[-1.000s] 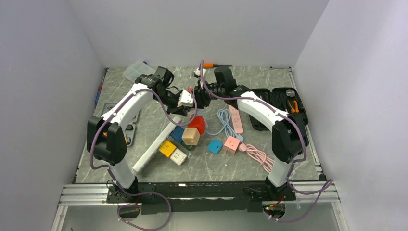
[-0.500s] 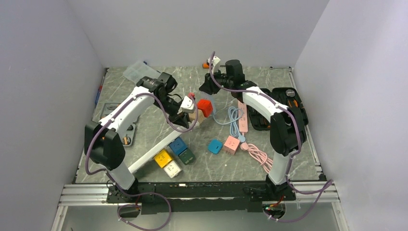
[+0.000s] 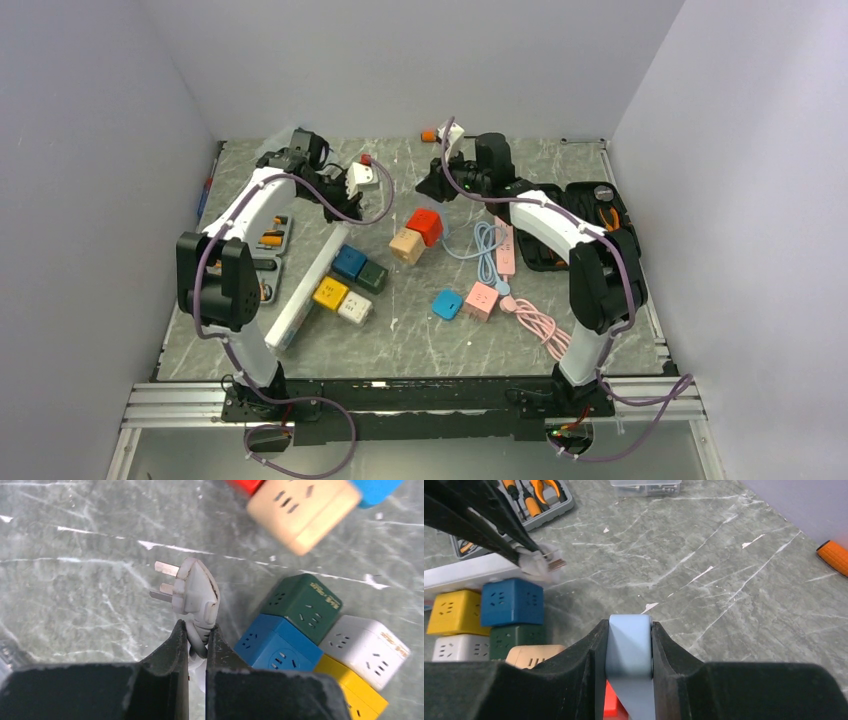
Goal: Pull the plug off the socket
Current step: Place the plug at the center of the board.
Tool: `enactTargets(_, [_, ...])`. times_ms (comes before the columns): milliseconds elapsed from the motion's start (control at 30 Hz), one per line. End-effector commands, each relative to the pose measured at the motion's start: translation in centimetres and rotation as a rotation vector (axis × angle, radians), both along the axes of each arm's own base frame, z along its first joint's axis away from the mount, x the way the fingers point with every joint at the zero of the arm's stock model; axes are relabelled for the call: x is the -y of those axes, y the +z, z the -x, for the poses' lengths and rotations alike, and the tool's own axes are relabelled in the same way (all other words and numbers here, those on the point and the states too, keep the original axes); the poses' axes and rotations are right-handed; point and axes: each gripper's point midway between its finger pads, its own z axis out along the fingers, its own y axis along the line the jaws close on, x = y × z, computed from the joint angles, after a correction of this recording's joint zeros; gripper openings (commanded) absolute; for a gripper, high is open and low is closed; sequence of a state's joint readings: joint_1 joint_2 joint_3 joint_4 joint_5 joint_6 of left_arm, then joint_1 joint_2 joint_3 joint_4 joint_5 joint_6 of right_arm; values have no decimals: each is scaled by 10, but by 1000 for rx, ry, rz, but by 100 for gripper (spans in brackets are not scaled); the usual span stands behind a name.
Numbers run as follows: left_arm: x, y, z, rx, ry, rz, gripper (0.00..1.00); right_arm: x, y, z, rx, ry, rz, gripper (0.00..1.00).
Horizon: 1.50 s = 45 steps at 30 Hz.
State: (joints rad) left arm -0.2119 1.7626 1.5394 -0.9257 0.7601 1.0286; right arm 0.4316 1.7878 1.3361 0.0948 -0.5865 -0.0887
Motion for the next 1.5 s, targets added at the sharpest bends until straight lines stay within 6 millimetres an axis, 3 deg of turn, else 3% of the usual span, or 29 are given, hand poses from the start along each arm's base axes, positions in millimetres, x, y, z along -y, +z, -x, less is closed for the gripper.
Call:
enactTargets(0, [7,21,-51,210,88,30,0,2,34,12,1,10,-86,0])
enactTargets(133, [6,0,-68,166,160,19,3,3,46,19,-35,-5,-126,0])
enactTargets(267, [8,-14,-76,87,218,27,19,7,51,28,-45,-30,-140,0])
enactTargets(367, [11,-14,-78,63,251,49,46,8,47,35,-39,-46,-109,0])
enactTargets(433, [11,-11,-77,62,261,58,74,9,45,37,-50,-49,-95,0])
enactTargets(500, [11,-1,-77,71,272,74,95,10,45,39,-59,-50,-92,0])
enactTargets(533, [11,8,-77,83,277,86,99,10,47,40,-59,-53,-94,0])
enactTargets(700, [16,65,-72,110,298,189,99,11,56,43,-51,-62,-98,0])
enactTargets(867, [36,111,-47,0,312,325,99,0,67,42,-47,-98,-66,0])
enactTargets(967, [48,112,-29,-70,326,317,99,-10,72,45,-36,-123,-37,0])
enactTargets(1233, [73,83,31,-179,247,338,99,-23,94,68,36,-91,-78,0])
enactTargets(1333, [78,69,44,-255,256,342,99,-20,97,70,52,-98,-83,0])
enactTargets(1467, [83,66,50,-364,338,375,99,-21,101,64,68,-130,-61,0])
